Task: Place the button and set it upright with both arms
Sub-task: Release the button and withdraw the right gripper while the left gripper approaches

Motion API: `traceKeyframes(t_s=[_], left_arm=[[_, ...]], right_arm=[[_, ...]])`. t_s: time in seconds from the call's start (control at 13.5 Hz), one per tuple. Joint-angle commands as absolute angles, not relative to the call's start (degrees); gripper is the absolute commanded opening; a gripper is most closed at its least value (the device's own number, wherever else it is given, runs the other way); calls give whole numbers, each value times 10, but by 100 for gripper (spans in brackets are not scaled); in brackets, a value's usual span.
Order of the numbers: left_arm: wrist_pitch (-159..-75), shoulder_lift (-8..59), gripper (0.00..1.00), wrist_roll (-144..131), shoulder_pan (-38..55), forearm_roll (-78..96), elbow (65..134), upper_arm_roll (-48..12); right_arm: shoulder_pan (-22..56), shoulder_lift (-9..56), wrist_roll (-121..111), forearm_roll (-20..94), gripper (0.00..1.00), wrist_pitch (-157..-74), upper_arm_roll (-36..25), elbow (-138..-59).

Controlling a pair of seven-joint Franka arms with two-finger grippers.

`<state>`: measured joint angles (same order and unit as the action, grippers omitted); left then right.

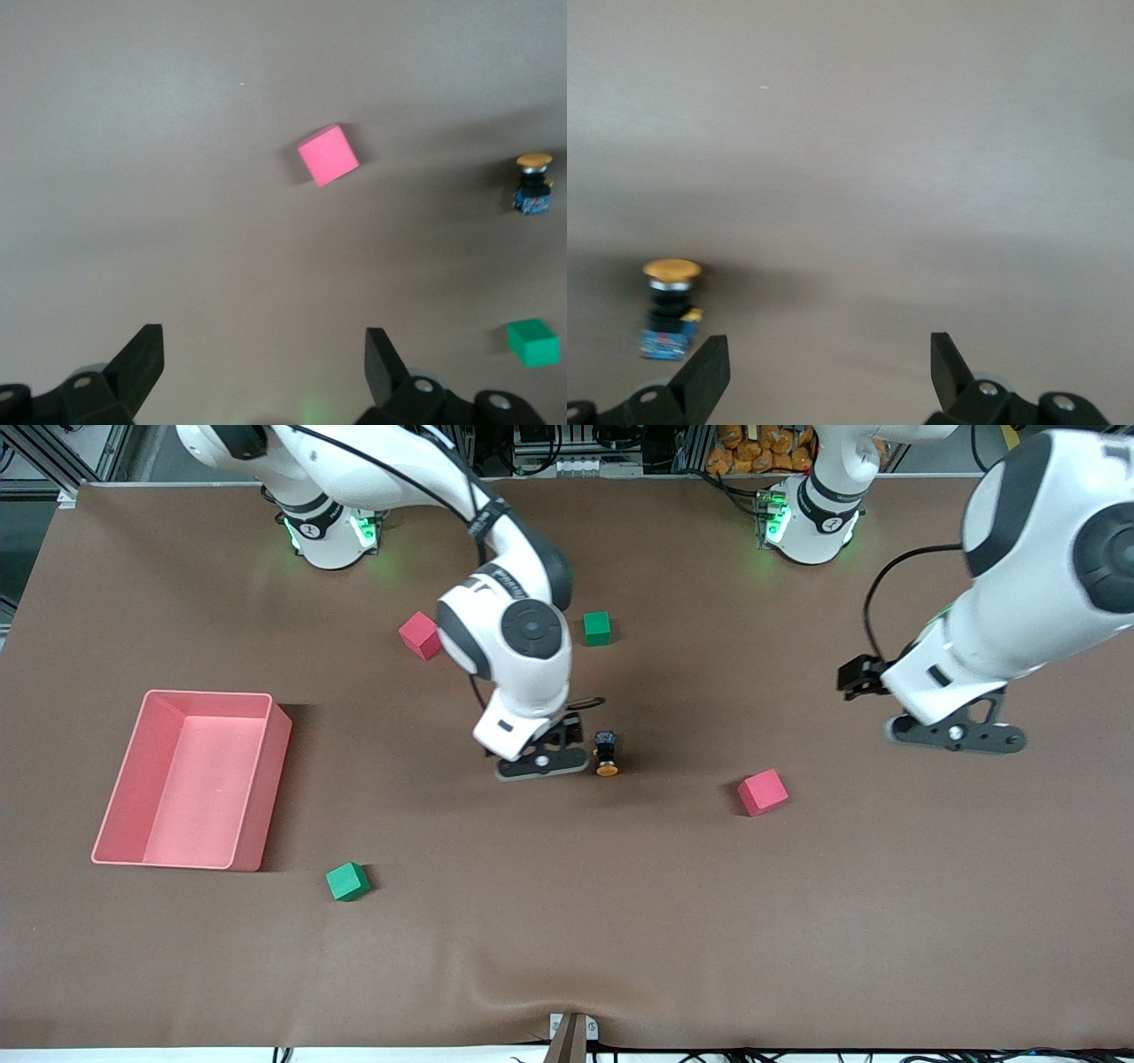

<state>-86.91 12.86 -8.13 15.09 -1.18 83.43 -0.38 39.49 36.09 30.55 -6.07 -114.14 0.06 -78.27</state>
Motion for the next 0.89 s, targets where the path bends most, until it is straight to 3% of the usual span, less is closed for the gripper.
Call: traceKeyframes(t_s=[0.0,0.81], left_arm=[[-881,164,100,-135,173,12,812,-3],[-1020,350,100,-340,321,82,751,-4]], right_arm=[[359,286,249,-61,100,-1145,13,-872],[168,13,-12,-61,100,-1126,11,-1150]])
